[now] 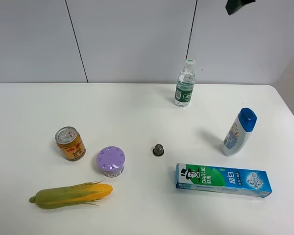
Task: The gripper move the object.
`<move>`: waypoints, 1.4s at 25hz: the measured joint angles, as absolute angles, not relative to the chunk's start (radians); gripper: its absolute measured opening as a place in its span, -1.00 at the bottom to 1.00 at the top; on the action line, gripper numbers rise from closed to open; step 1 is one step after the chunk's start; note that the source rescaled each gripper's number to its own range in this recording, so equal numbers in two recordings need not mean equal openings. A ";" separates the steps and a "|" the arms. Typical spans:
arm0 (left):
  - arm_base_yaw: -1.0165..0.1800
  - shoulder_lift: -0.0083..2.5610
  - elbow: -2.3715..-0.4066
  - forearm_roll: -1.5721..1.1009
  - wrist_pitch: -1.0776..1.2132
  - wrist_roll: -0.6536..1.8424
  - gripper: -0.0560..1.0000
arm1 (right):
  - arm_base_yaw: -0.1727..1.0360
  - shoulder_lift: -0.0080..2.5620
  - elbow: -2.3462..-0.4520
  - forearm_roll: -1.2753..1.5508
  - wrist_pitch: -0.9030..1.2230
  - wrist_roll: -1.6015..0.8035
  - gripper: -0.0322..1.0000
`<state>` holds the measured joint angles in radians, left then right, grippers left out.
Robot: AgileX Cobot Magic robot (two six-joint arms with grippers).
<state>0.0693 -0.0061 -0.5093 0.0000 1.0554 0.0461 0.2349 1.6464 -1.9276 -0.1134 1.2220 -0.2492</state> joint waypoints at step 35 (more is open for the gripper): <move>0.069 -0.006 -0.509 0.000 1.055 0.046 1.00 | -0.073 0.115 -0.574 0.000 1.080 -0.062 0.52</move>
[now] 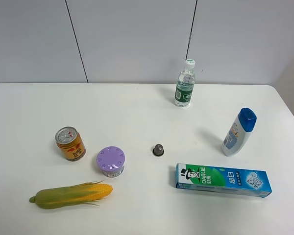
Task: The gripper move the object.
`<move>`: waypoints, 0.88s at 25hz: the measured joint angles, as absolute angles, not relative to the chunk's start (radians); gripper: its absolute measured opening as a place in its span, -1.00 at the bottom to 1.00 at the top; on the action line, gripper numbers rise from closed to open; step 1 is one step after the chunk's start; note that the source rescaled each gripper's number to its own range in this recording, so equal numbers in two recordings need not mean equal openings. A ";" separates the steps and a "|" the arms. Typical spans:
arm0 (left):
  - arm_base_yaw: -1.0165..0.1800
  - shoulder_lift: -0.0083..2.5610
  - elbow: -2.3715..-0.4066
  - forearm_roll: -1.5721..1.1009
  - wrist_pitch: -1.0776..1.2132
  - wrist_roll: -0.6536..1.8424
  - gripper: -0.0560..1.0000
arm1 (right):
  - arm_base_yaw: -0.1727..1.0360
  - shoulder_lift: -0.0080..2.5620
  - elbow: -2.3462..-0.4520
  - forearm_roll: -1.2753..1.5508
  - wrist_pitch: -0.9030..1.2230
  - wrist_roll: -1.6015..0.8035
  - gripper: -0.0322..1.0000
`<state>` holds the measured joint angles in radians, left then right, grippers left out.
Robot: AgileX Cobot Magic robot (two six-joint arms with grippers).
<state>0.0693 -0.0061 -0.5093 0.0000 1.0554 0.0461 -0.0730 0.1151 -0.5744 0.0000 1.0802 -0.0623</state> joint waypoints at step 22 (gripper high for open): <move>0.069 -0.006 -0.509 0.000 1.055 0.046 1.00 | -0.073 0.014 -0.508 -0.040 1.070 0.000 0.52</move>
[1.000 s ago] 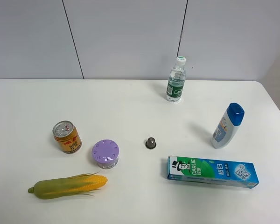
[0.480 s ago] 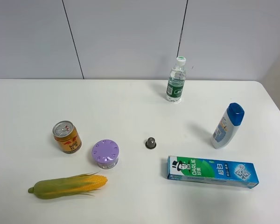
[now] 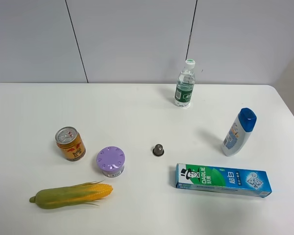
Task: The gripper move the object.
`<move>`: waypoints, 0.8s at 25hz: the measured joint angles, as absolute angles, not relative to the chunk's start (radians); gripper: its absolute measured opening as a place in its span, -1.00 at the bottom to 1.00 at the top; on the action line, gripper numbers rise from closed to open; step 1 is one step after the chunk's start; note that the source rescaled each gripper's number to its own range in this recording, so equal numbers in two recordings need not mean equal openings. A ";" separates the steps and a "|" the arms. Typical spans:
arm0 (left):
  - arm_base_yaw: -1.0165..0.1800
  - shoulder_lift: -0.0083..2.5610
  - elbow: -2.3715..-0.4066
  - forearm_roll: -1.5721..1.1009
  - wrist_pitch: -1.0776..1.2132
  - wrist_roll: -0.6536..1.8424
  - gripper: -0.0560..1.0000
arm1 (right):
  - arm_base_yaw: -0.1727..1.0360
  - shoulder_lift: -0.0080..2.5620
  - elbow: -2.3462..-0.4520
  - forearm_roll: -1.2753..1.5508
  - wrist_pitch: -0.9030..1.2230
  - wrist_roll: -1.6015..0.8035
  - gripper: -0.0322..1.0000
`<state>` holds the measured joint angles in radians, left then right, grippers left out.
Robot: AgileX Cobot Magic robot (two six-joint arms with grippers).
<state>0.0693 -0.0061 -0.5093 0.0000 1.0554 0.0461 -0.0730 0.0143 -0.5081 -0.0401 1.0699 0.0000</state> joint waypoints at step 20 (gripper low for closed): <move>0.069 -0.006 -0.509 0.000 1.055 0.046 1.00 | -0.073 0.014 -0.508 -0.051 1.070 0.015 0.52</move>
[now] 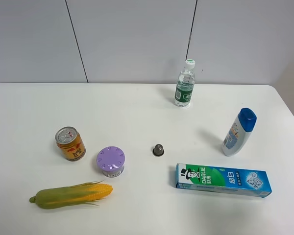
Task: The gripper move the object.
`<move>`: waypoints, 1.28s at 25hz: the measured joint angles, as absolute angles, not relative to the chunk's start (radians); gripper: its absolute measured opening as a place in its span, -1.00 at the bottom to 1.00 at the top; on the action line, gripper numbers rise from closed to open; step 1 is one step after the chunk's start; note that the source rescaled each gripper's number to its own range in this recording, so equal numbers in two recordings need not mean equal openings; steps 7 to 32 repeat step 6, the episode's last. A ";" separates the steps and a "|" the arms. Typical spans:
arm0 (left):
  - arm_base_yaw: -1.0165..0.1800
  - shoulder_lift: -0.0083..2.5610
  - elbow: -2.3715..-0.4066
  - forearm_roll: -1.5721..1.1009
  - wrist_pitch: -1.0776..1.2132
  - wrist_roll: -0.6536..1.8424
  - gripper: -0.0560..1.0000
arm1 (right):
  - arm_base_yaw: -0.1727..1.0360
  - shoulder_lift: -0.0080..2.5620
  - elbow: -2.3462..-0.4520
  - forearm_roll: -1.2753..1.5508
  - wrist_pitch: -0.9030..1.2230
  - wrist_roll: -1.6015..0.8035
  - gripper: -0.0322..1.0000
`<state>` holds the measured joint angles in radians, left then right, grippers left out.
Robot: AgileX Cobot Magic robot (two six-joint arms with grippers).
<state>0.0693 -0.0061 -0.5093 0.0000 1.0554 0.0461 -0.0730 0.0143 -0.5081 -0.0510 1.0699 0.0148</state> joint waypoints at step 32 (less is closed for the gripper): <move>0.069 -0.006 -0.509 0.000 1.055 0.046 1.00 | -0.073 0.014 -0.508 -0.051 1.070 0.015 0.52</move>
